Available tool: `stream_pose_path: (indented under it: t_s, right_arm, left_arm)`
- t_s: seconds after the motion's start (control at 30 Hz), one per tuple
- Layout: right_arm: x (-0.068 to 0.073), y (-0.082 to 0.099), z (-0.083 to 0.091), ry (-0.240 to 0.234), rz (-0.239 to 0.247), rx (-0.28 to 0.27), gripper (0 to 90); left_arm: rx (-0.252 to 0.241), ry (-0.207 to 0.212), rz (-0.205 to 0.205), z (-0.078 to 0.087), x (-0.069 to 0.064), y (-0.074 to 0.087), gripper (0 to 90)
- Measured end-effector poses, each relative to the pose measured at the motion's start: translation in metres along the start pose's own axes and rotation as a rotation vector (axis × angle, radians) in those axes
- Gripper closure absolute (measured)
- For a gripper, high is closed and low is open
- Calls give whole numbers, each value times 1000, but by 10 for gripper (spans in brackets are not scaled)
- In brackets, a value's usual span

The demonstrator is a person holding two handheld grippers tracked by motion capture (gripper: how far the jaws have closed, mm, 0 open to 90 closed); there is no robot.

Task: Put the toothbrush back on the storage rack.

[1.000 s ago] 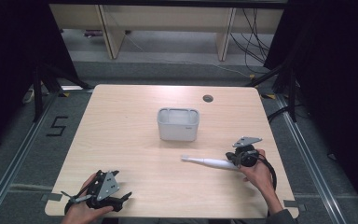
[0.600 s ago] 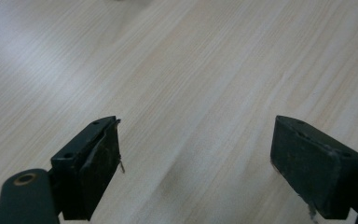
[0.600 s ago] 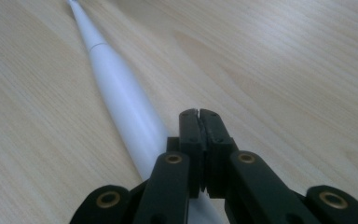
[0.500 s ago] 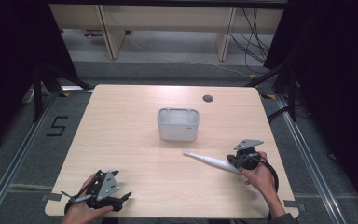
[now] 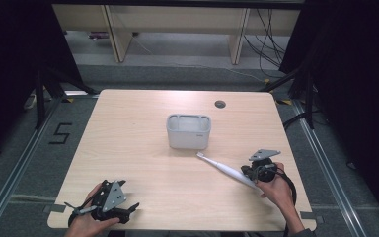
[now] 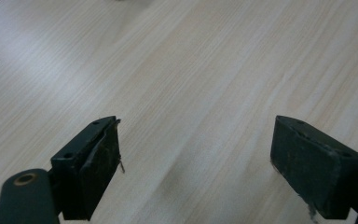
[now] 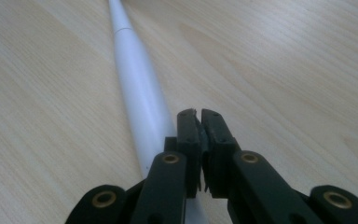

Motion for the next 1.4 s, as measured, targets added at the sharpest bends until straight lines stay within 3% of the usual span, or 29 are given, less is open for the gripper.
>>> stream_pose_path:
  t_s: [0.13, 0.17, 0.23, 0.3, 0.43, 0.5, 0.53, 0.57, 0.63, 0.67, 0.83, 0.9, 1.0, 1.4]
  right_arm:
    - [-1, -1, 5, 21, -1, 26, 776]
    - [-5, -3, 6, 37, 25, 17, 740]
    - [-6, -5, 10, 32, 1, 12, 691]
    - [-7, -8, 14, 40, 14, 9, 625]
    - [-6, -16, 19, 35, 30, 5, 556]
    - [-1, -19, 19, 12, 35, 31, 516]
    - [3, -23, 18, 4, 43, 51, 454]
    - [3, -24, 17, -1, 77, 68, 449]
    - [5, -25, 15, -5, 77, 65, 442]
    - [6, -28, 13, -10, 110, 92, 421]
    - [9, -33, 8, -11, 168, 146, 406]
    - [11, -34, 8, -9, 158, 155, 410]
    - [11, -36, 7, -27, 187, 163, 421]
    - [17, -42, -5, -49, 218, 240, 461]
  left_arm:
    - [12, 7, -11, 0, 1, 0, 152]
    - [8, 9, -4, 0, 0, 0, 152]
    - [5, 2, -5, 0, 0, 0, 152]
    - [-6, -4, 7, -1, 0, 0, 152]
    - [5, -1, -4, 0, 0, 0, 152]
    - [-2, -10, 6, -1, -1, 0, 152]
    - [5, 0, -1, -1, 0, 0, 152]
    - [5, 0, -1, -1, 0, 0, 152]
    - [4, 0, -1, -1, 0, 0, 152]
    - [4, 0, 0, -1, 0, 0, 152]
    - [6, 4, -1, -1, -1, 0, 152]
    - [10, 0, -5, -2, 0, 0, 152]
    - [6, 0, 0, -2, 0, 0, 152]
    - [8, -3, -1, -1, 1, 1, 152]
Point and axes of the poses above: each handheld gripper's, and its own axes: z roughly backward along the jaws, y roughly out of its underside, x roughly to its left, the point moved 1 cm from there along -z, roughly forward along the jaws, and after that the axes turned 3 degrees about -z, right-handed, at the moved point
